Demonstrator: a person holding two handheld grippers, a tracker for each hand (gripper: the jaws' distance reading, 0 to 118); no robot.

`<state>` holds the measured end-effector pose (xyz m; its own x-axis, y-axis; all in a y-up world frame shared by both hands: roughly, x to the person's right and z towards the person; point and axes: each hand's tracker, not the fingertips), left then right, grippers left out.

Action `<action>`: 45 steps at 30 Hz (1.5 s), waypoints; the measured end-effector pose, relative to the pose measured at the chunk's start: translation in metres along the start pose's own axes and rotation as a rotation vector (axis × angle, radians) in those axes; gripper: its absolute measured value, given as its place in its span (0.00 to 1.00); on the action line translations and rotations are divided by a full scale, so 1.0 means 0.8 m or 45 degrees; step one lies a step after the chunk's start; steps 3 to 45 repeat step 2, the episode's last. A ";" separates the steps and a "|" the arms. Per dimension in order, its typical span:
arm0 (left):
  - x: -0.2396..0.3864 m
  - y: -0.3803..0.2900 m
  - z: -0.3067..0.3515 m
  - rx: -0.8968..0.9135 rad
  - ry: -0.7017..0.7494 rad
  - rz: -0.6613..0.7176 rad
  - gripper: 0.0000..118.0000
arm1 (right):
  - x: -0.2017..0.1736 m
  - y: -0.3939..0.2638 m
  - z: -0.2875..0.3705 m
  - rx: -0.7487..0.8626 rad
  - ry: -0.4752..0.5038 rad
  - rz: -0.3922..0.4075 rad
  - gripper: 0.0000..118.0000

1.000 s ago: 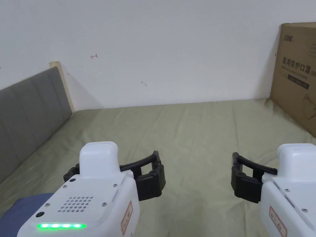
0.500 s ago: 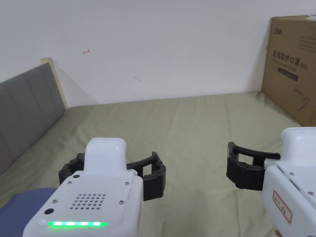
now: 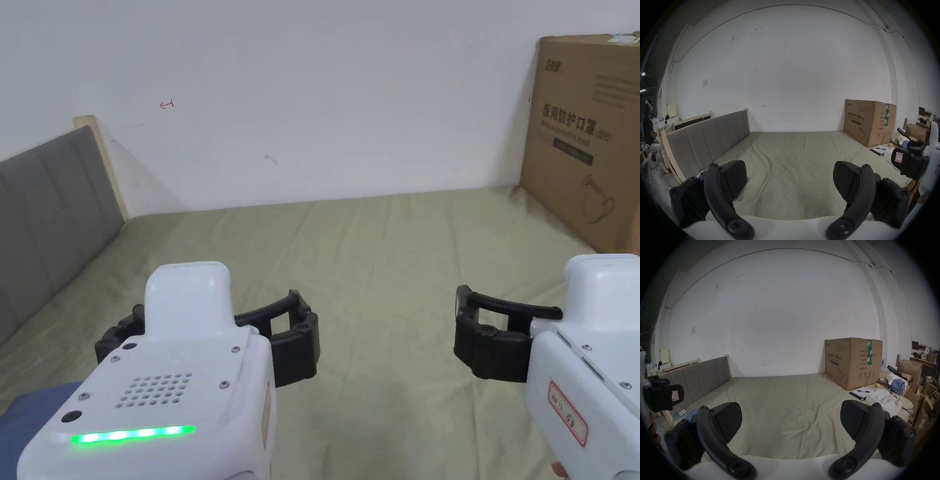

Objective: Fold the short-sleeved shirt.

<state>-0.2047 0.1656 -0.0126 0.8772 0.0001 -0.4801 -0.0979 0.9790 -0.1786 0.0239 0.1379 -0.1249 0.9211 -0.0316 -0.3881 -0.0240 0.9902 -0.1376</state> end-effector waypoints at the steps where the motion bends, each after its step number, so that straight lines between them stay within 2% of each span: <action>1: 0.000 0.000 0.000 0.006 0.000 -0.011 0.92 | 0.000 0.000 0.000 -0.001 -0.001 0.003 1.00; 45: 0.000 0.000 0.000 0.011 -0.001 -0.019 0.92 | -0.001 0.000 0.000 -0.002 0.000 0.006 1.00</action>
